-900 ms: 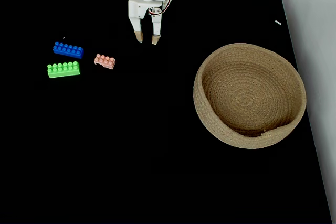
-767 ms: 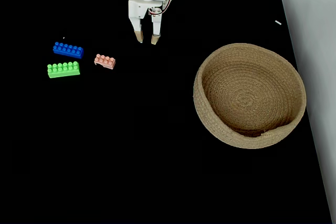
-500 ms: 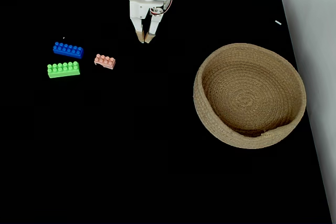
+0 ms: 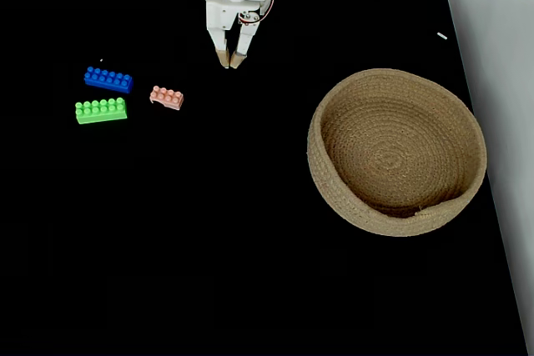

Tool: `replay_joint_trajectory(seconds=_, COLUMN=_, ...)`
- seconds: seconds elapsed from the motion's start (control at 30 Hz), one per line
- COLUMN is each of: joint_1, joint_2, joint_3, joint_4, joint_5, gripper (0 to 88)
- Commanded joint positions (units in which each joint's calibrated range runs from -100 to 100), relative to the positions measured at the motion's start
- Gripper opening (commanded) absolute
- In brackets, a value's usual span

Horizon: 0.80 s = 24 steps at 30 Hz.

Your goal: Place the lego blocks in the tray

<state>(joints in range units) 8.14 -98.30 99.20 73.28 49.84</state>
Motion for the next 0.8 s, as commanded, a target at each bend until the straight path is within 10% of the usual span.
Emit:
replay_joint_trajectory(seconds=0.0, joint_1=-0.31, joint_2=-0.41, joint_3=0.8, joint_4=0.31, joint_5=0.2, gripper=0.0)
replay_joint_trajectory(seconds=0.77, joint_1=-0.39, joint_2=-0.41, joint_3=0.8, joint_4=0.39, joint_5=0.0, gripper=0.0)
